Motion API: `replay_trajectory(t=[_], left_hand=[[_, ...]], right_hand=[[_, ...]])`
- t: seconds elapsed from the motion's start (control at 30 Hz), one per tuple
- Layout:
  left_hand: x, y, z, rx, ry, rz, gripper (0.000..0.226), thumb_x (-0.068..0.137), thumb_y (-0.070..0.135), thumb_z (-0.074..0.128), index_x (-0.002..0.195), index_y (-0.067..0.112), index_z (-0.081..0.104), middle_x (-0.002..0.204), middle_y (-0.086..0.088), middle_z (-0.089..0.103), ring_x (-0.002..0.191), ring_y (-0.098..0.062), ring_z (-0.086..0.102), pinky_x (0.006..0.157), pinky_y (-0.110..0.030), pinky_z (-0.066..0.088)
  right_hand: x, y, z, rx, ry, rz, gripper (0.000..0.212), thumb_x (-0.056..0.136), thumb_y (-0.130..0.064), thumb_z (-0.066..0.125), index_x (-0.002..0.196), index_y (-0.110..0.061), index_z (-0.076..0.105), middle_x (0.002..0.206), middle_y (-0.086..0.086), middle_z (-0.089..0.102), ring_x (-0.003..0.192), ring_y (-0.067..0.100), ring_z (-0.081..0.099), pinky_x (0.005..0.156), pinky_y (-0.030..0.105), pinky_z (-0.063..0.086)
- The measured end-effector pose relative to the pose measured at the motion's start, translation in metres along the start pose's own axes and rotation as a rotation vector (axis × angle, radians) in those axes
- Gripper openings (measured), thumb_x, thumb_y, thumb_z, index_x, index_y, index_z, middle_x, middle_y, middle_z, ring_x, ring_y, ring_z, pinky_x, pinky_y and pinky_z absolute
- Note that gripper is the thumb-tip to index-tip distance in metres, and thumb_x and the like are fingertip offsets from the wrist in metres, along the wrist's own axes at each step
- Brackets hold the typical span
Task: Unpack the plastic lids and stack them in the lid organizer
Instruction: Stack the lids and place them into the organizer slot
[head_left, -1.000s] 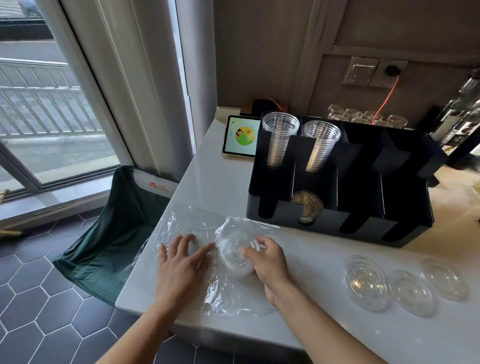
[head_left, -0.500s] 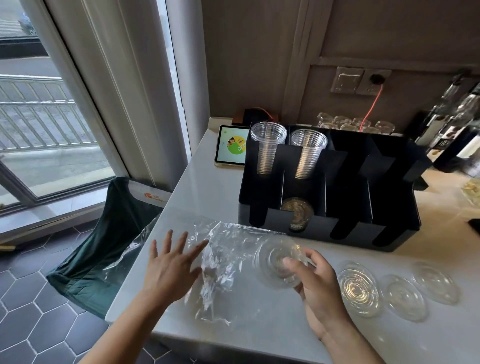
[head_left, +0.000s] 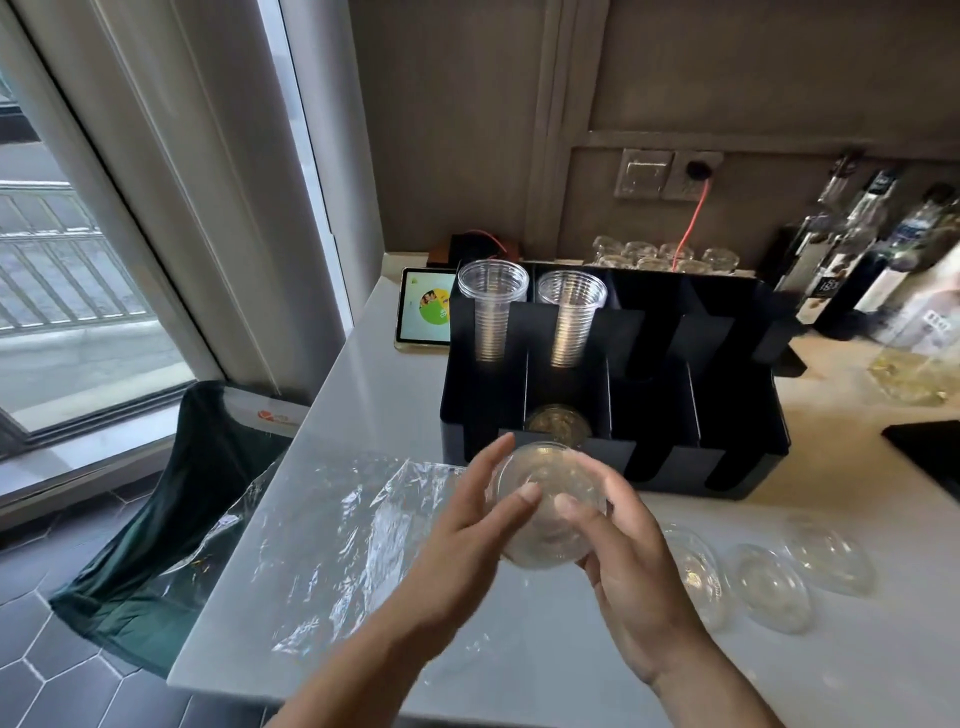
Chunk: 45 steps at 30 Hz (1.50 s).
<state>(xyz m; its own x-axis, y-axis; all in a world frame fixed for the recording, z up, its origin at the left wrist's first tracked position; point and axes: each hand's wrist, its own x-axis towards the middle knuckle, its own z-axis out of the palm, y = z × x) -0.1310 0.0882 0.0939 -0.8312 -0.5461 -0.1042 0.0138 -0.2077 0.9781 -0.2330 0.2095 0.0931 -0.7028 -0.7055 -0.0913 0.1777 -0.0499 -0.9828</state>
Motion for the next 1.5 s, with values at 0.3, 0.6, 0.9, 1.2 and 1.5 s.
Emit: replay_trajectory(t=[0.3,0.6,0.9,1.2,1.5], left_hand=[[-0.001,-0.014,0.001,0.026,0.060,0.015,0.039,0.088,0.029,0.064,0.125,0.039,0.063,0.114,0.002,0.075,0.099,-0.021,0.074,0.073,-0.037,0.060],[0.002,-0.013,0.001,0.060,0.031,-0.022,0.040,0.086,0.023,0.066,0.123,0.038,0.066,0.115,0.003,0.075,0.103,-0.023,0.073,0.077,-0.041,0.062],[0.007,-0.001,-0.008,-0.080,0.014,-0.132,0.041,0.079,0.029,0.065,0.120,0.028,0.068,0.118,-0.017,0.070,0.094,-0.026,0.071,0.071,-0.040,0.057],[0.005,0.006,-0.044,0.194,0.242,0.182,0.049,0.078,0.055,0.062,0.119,0.030,0.067,0.100,-0.002,0.076,0.094,-0.020,0.072,0.073,-0.033,0.056],[0.019,-0.073,-0.162,1.222,0.429,0.057,0.074,0.084,0.070,0.027,0.136,0.029,0.062,0.139,-0.008,0.060,0.137,-0.033,0.045,0.114,-0.056,0.028]], right_hand=[[0.003,-0.009,-0.019,-0.418,-0.206,0.054,0.062,0.086,-0.064,0.058,0.142,-0.056,0.035,0.144,-0.032,0.047,0.127,-0.020,0.041,0.107,0.021,0.037],[0.018,-0.023,-0.019,-1.266,-0.452,-0.377,0.132,0.057,-0.072,0.076,0.152,-0.046,-0.011,0.151,-0.041,-0.005,0.139,-0.016,0.004,0.103,0.016,0.027],[0.029,-0.009,-0.010,-1.175,-0.380,-0.392,0.113,0.058,-0.051,0.079,0.152,-0.033,0.017,0.138,-0.020,0.031,0.122,0.001,0.039,0.082,-0.003,0.027],[0.040,-0.025,-0.025,-1.125,-0.309,-0.330,0.110,0.056,-0.056,0.077,0.150,-0.040,0.021,0.134,-0.029,0.031,0.117,-0.004,0.042,0.092,0.014,0.039],[0.128,-0.050,-0.057,-1.223,-0.147,-0.176,0.118,0.053,-0.053,0.085,0.153,-0.029,0.025,0.138,-0.008,0.041,0.123,0.015,0.048,0.099,0.028,0.042]])
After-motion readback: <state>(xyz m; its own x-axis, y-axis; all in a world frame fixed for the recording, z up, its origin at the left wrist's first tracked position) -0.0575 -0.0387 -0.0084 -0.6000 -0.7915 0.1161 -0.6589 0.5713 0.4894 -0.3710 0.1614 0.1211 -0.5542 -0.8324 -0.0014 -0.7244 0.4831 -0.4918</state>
